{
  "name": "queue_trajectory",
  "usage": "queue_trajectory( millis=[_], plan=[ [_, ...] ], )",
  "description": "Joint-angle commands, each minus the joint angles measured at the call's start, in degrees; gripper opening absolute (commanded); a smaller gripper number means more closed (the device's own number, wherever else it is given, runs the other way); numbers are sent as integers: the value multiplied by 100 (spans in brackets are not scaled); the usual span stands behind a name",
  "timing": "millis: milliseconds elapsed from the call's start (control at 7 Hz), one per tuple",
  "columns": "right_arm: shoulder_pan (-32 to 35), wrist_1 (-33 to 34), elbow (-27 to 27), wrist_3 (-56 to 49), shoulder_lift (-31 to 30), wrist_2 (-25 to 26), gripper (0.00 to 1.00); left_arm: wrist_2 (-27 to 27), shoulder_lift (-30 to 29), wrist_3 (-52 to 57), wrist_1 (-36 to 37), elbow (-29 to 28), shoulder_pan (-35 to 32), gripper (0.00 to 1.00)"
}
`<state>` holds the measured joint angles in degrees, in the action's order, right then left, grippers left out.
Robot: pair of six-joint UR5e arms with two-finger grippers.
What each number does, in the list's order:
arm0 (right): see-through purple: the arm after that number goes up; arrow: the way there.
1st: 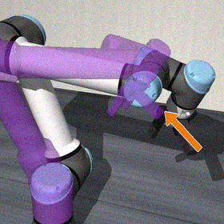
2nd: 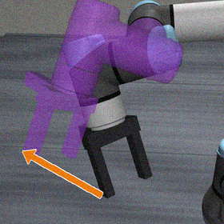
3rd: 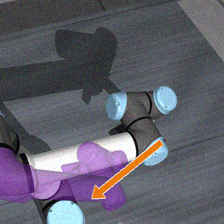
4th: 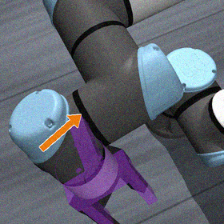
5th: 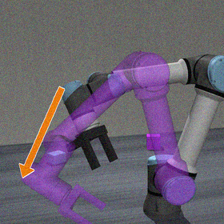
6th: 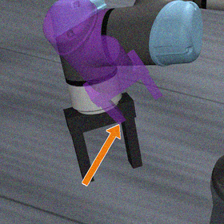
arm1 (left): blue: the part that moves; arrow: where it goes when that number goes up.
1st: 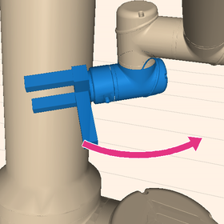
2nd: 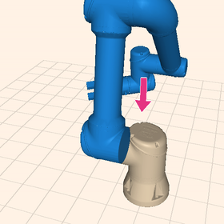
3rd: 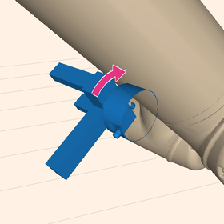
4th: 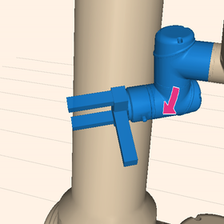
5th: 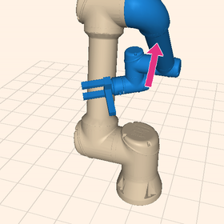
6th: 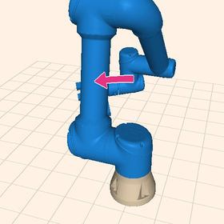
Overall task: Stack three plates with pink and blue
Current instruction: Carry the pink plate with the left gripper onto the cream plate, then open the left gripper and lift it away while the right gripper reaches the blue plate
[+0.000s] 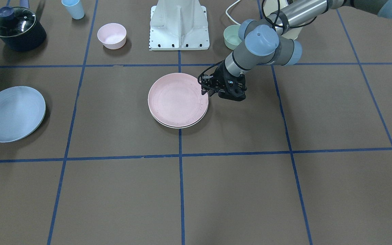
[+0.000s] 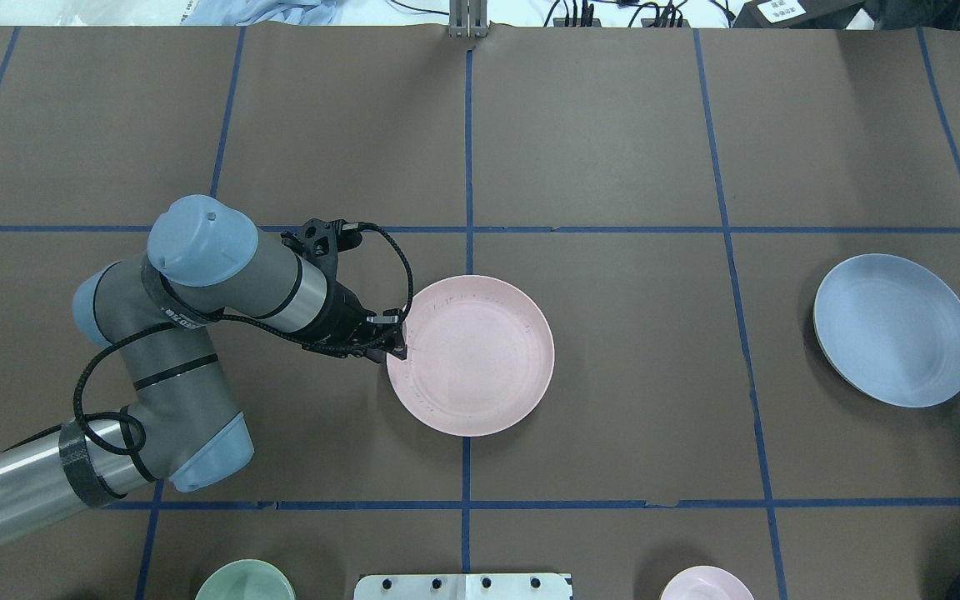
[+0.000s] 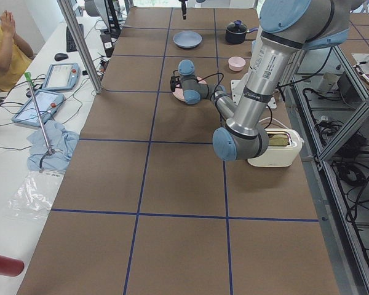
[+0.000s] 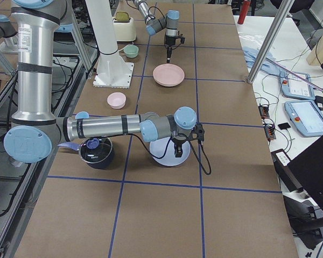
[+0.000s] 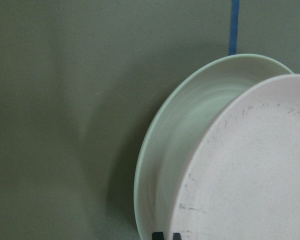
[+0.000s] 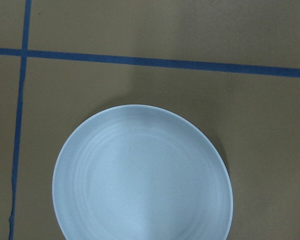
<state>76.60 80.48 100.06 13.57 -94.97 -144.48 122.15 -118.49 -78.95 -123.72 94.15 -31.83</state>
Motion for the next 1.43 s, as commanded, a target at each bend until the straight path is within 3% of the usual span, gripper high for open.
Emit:
queue_trajectory(
  millis=[0,429,571,857,1286],
  plan=[
    [-5,-15,-56,6,-65,42,100,-16,19,-6,-11,104,-95,69],
    [-303,-15,-293,32,-109,288,100,-7,133,-15,32,394,-533,71],
    [-339,-311,-520,23,-118,332,100,-7,264,-120,41,411,-692,73],
    [-558,-1644,-1520,232,-30,596,98,-16,300,-261,41,447,-833,74],
    [-857,-1782,-1638,551,-13,605,92,-16,309,-261,33,455,-834,77]
  ],
)
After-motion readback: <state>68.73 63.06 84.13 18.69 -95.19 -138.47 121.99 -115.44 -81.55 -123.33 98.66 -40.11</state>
